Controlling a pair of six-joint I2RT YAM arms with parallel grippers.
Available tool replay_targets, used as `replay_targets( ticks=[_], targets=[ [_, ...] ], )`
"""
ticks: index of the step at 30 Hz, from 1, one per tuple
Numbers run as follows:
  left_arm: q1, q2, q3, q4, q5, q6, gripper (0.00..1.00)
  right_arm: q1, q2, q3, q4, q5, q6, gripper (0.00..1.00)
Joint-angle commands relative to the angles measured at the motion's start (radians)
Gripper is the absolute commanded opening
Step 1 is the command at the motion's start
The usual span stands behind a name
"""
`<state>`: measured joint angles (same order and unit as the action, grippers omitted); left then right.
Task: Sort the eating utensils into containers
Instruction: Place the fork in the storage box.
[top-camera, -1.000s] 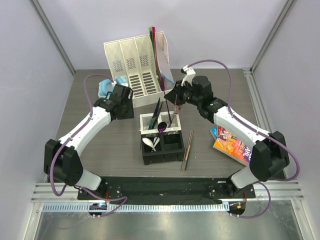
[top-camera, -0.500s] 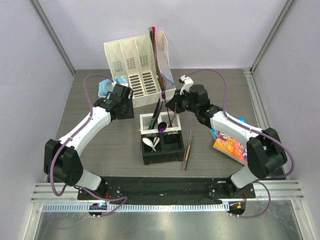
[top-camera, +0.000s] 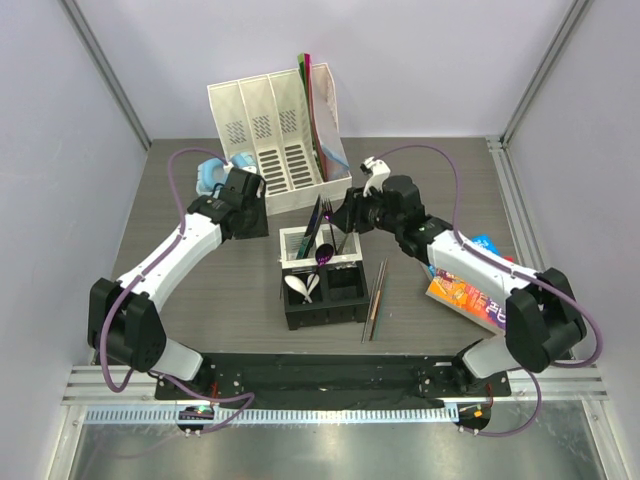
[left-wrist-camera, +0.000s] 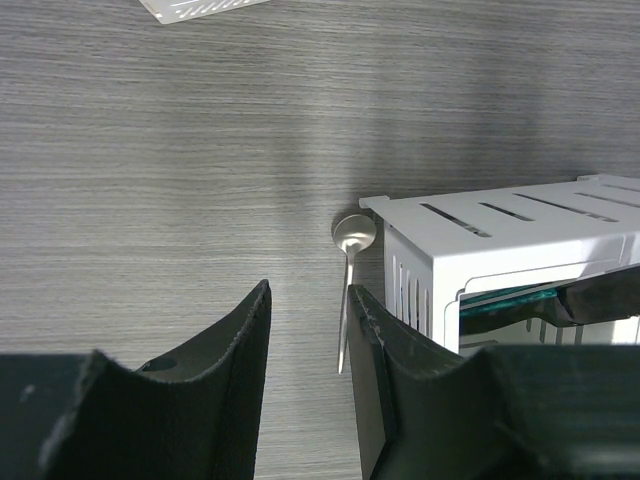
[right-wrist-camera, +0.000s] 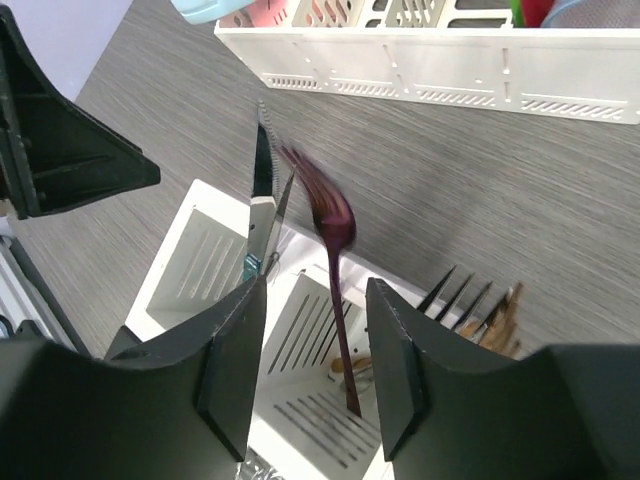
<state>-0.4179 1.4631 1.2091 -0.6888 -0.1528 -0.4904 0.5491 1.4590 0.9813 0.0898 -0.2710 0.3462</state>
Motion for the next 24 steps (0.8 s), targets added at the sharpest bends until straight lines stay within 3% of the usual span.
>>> replay_targets(
  ticks=[1, 11, 16, 21, 24],
  targets=[
    [0.005, -0.001, 0.023, 0.023, 0.016, -0.008, 0.37, 0.002, -0.083, 0.007, -0.019, 0.05, -0.009, 0.51],
    [0.007, 0.032, 0.017, 0.069, 0.122, -0.016, 0.39, -0.014, -0.181, 0.092, -0.18, 0.26, -0.049, 0.54],
    [0.004, 0.118, 0.072, -0.024, 0.185, -0.002, 0.3, -0.064, -0.252, 0.069, -0.223, 0.448, -0.026, 0.52],
    [0.005, 0.129, 0.058, -0.025, 0.209, 0.004, 0.13, -0.121, -0.266, 0.077, -0.37, 0.565, -0.039, 0.38],
    [-0.002, 0.128, 0.049, -0.02, 0.245, 0.003, 0.06, -0.138, -0.266, 0.066, -0.409, 0.582, -0.029, 0.16]
  ],
)
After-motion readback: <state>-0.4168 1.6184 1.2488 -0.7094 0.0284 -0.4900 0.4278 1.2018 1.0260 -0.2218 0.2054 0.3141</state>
